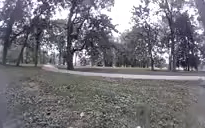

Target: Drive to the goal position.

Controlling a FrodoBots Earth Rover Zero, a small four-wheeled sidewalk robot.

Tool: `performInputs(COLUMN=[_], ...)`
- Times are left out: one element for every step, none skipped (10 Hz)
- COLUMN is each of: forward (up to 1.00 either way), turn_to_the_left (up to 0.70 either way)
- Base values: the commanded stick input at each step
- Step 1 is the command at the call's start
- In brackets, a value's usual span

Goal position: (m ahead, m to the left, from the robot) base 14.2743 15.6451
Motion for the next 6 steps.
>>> performInputs(forward=[0.69, 0.69, 0.69, 0.69, 0.69, 0.69], turn_to_the_left=[0.0, 0.01, 0.01, 0.01, 0.0, 0.01])
